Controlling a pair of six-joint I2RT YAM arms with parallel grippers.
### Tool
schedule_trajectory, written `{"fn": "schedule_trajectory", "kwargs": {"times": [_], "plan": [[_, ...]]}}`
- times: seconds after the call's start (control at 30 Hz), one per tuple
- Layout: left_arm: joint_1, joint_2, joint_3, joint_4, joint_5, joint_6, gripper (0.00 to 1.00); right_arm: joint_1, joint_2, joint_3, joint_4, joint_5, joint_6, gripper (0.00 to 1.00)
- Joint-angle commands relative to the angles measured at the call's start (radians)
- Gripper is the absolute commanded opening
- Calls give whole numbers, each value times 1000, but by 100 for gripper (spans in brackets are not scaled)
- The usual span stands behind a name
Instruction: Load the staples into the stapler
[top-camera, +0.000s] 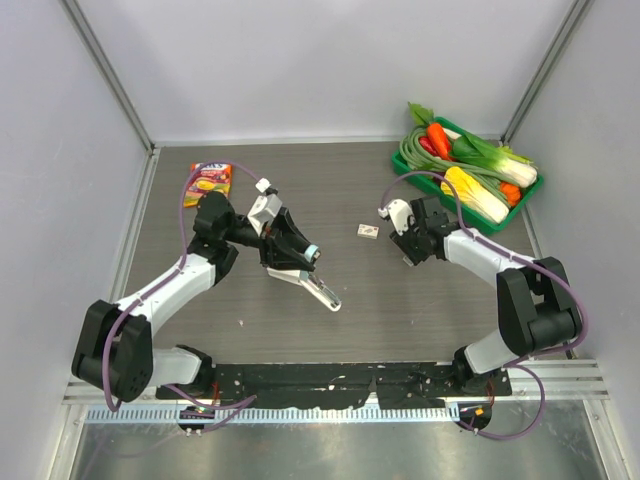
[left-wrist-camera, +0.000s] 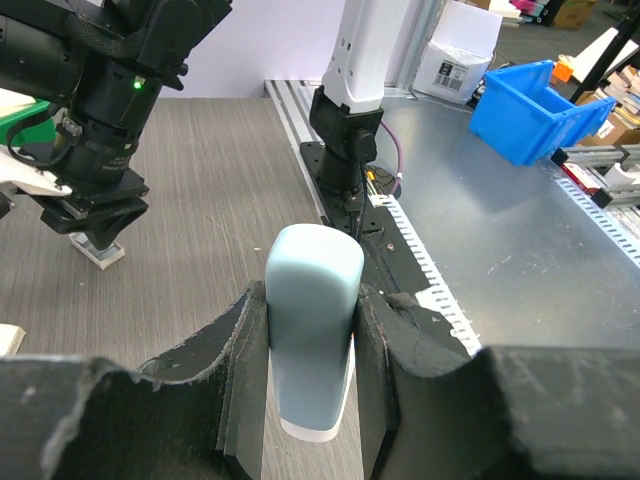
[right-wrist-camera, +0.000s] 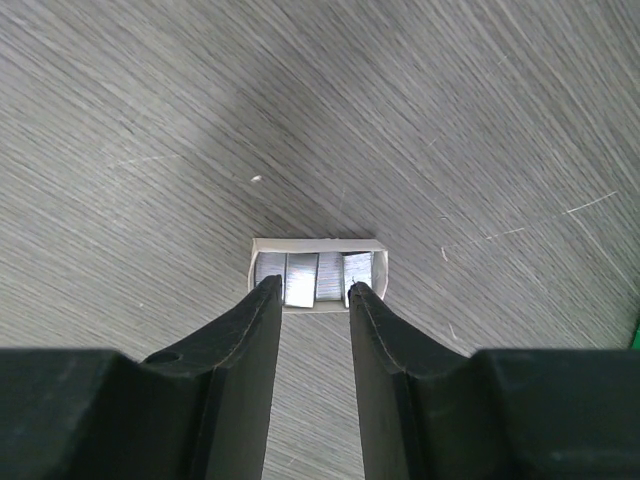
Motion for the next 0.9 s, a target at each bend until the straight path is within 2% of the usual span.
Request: {"fn": "schedule_trajectory", "kwargs": {"times": [0.0,0.1,0.33,0.87], "plan": [[2,1,-3,29,-12,12,0,2,-2,2,49,25,-1,38],[2,2,-3,27,-12,15,0,2,2,7,52,64,7,38],[-1,2,-6,27,-13,16,0,0,18,25,40,58,15,34],[-7,16,-4,22,-19,22,0,-26,41,43,41,45,18,32]]}}
